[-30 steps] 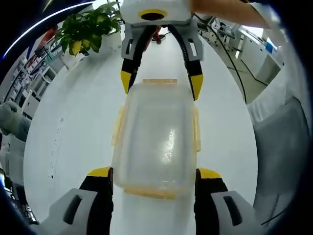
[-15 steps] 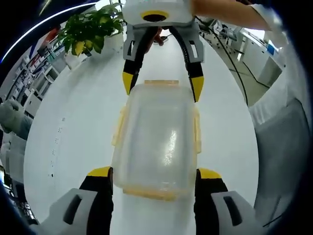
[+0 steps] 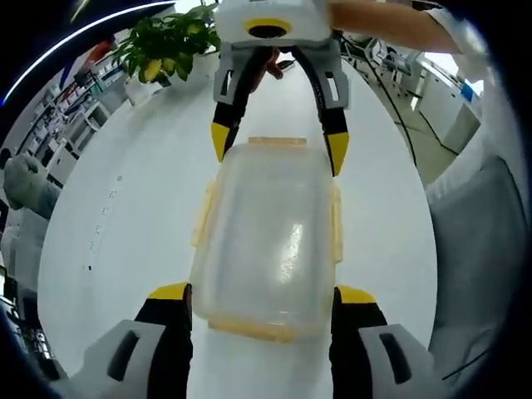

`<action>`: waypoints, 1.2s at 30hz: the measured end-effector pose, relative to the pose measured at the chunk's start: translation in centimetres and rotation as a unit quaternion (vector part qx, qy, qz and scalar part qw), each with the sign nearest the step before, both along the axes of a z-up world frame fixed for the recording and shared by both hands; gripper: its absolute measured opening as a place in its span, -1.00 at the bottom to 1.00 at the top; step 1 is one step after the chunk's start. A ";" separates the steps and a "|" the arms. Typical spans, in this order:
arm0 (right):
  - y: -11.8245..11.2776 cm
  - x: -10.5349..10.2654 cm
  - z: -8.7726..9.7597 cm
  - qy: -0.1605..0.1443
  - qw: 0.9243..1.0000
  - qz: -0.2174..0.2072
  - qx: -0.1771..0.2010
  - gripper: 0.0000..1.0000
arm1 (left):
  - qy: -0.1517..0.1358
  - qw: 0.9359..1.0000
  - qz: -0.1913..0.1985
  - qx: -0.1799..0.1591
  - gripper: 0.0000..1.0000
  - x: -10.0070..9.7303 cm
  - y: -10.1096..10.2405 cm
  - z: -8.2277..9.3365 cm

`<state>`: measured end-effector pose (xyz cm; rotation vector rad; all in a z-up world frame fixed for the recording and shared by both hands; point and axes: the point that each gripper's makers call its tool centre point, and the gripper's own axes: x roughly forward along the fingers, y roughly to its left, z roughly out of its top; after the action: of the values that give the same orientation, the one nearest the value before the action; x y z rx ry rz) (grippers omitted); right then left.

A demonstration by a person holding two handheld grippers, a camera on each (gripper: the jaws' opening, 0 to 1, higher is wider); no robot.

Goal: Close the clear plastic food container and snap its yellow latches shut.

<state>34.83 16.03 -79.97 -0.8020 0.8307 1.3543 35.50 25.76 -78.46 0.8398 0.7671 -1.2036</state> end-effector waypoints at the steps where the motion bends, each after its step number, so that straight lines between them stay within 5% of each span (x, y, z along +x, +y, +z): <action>1: 0.5 0.0 0.0 0.000 1.000 0.000 0.001 0.43 | 0.000 1.000 0.001 -0.002 0.26 0.0 0.5 0.0; 28: 10.3 -1.8 -0.2 0.005 0.999 0.004 -0.033 0.44 | -0.002 0.999 0.016 -0.039 0.26 -2.1 10.2 0.2; 36: 11.6 -1.8 -0.3 0.006 0.999 0.006 -0.042 0.45 | -0.008 0.999 0.018 -0.046 0.26 -2.3 11.3 0.2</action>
<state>32.99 27.60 -80.30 -0.8645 0.8984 1.3433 33.23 37.03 -78.26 0.7561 0.7065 -1.1903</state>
